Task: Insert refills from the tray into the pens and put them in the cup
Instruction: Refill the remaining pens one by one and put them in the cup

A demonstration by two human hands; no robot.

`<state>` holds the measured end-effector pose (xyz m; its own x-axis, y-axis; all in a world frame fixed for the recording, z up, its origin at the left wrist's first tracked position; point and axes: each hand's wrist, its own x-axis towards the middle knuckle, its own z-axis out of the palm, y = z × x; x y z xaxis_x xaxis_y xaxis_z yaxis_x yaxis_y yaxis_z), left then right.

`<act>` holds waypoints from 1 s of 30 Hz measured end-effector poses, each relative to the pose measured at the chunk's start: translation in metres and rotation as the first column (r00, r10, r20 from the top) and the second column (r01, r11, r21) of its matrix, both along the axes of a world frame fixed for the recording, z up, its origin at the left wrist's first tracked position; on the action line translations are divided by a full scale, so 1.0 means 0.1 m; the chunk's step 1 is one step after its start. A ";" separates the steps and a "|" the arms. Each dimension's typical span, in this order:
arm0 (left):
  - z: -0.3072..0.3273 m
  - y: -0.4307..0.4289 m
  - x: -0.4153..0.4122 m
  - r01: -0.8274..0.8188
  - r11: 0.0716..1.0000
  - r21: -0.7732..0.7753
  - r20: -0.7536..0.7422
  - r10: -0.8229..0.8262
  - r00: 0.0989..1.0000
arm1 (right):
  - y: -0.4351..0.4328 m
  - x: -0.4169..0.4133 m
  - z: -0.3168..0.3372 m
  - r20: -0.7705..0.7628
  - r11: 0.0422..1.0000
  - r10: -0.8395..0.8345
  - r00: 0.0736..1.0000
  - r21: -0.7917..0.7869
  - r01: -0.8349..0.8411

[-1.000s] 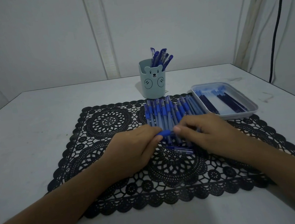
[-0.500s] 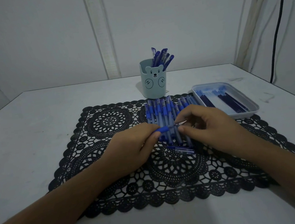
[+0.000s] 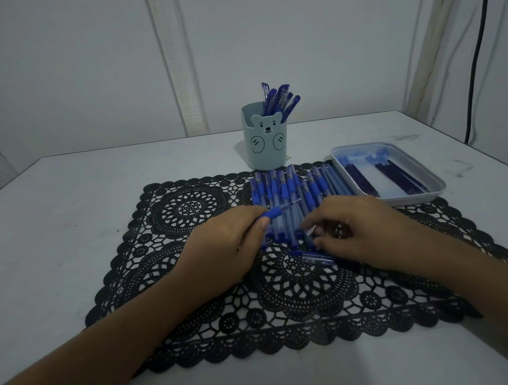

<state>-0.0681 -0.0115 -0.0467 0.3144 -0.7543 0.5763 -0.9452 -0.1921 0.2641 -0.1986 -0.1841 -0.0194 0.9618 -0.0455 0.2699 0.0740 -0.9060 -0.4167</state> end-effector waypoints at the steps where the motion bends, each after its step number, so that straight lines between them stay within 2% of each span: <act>1: 0.00 0.00 0.00 -0.002 1.000 -0.002 0.002 0.002 1.000 | 0.01 0.00 0.00 -0.005 0.999 0.016 1.000 -0.038 -0.016; 7: 0.00 -0.01 -0.01 -0.001 1.000 0.018 -0.009 0.001 1.000 | 0.01 0.00 -0.03 0.049 0.992 0.079 0.996 -0.101 -0.074; 12: 0.00 -0.01 -0.01 0.010 1.000 0.025 0.003 -0.010 1.000 | 0.01 0.00 -0.03 0.015 0.998 0.061 0.998 0.020 -0.061; 15: 0.01 0.00 -0.01 0.013 0.999 0.037 0.018 -0.014 1.000 | 0.01 0.01 -0.03 0.049 0.997 0.013 0.999 0.070 -0.016; 18: 0.00 0.00 -0.01 0.014 0.999 0.033 0.031 -0.015 0.999 | -0.01 0.01 0.00 0.163 0.972 -0.139 0.977 0.210 0.103; 21: 0.02 0.00 -0.03 0.040 0.998 0.046 0.055 -0.042 0.998 | 0.04 0.00 0.04 0.186 0.907 -0.146 0.972 0.418 0.056; 24: 0.03 0.00 -0.05 0.062 0.996 0.064 0.083 -0.068 0.994 | 0.12 0.01 0.02 0.135 0.941 -0.077 0.988 0.337 0.027; 26: 0.03 0.00 -0.05 0.060 0.996 0.072 0.096 -0.066 0.993 | 0.12 0.03 0.00 0.139 0.952 -0.092 0.986 0.302 0.047; 30: 0.03 0.00 -0.04 0.005 0.998 0.056 0.069 -0.009 0.998 | -0.02 0.01 0.05 0.114 0.919 -0.166 0.980 0.377 0.112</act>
<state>-0.0718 -0.0111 -0.0440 0.2700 -0.7882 0.5531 -0.9621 -0.1982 0.1872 -0.1973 -0.1860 -0.0147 0.8919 -0.2976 0.3406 0.0410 -0.6967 -0.7162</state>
